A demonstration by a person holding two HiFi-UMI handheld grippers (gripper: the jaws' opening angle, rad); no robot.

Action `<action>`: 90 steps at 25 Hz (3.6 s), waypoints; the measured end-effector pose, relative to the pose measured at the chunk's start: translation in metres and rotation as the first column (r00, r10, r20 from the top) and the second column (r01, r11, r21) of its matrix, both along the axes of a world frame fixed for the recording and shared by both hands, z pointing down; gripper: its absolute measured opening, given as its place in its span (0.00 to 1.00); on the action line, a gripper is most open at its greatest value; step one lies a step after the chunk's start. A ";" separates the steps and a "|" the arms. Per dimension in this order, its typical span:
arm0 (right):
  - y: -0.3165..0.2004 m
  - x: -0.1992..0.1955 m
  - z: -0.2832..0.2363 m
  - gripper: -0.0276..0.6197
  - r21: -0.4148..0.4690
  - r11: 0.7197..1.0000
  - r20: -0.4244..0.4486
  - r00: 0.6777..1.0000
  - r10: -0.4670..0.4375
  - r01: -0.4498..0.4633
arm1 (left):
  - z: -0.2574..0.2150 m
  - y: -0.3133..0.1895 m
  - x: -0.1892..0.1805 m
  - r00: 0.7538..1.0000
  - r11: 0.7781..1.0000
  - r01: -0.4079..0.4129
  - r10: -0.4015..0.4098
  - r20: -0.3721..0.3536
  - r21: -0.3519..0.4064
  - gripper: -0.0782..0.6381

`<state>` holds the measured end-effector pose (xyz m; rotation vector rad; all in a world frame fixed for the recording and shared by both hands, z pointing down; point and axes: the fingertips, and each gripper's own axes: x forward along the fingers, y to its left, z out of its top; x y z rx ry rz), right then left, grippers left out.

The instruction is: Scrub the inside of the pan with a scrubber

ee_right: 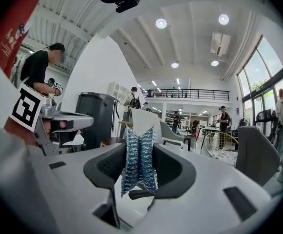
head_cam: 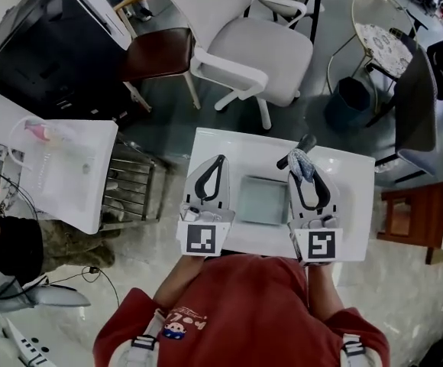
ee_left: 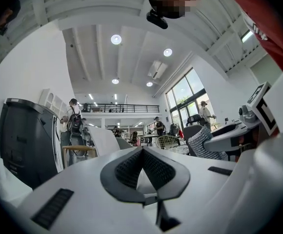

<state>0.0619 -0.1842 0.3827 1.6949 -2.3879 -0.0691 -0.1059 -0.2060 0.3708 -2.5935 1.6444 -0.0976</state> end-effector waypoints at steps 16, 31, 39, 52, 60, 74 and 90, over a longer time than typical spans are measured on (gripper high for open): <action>0.036 -0.053 0.141 0.32 -0.366 0.909 -0.119 0.958 -0.260 0.201 | 0.064 0.033 -0.020 1.000 0.993 -0.007 0.009 0.022 -0.121 0.12; 0.082 -0.085 0.298 0.32 -0.772 0.534 -0.180 0.688 -0.703 0.344 | 0.100 0.045 -0.026 1.000 0.989 -0.003 0.003 -0.001 -0.149 0.12; 0.091 -0.095 0.327 0.32 -0.860 0.329 -0.065 0.556 -0.828 0.390 | 0.106 0.047 -0.033 1.000 0.987 0.020 -0.021 -0.006 -0.162 0.12; 0.088 -0.098 0.356 0.31 -0.911 0.159 0.015 0.416 -0.909 0.381 | 0.117 0.048 -0.024 1.000 0.982 0.008 -0.011 -0.015 -0.187 0.12; 0.094 -0.106 0.356 0.31 -0.907 0.146 0.019 0.384 -0.923 0.396 | 0.113 0.042 -0.023 1.000 0.983 0.006 -0.010 -0.016 -0.183 0.12; 0.076 -0.102 0.360 0.31 -0.891 0.252 -0.088 0.402 -0.911 0.377 | 0.114 0.041 -0.016 1.000 0.983 -0.010 0.008 -0.016 -0.184 0.12; 0.021 -0.096 0.365 0.31 -0.747 0.583 -0.445 0.413 -0.795 0.318 | 0.114 0.039 -0.017 1.000 0.984 -0.010 0.009 -0.008 -0.179 0.12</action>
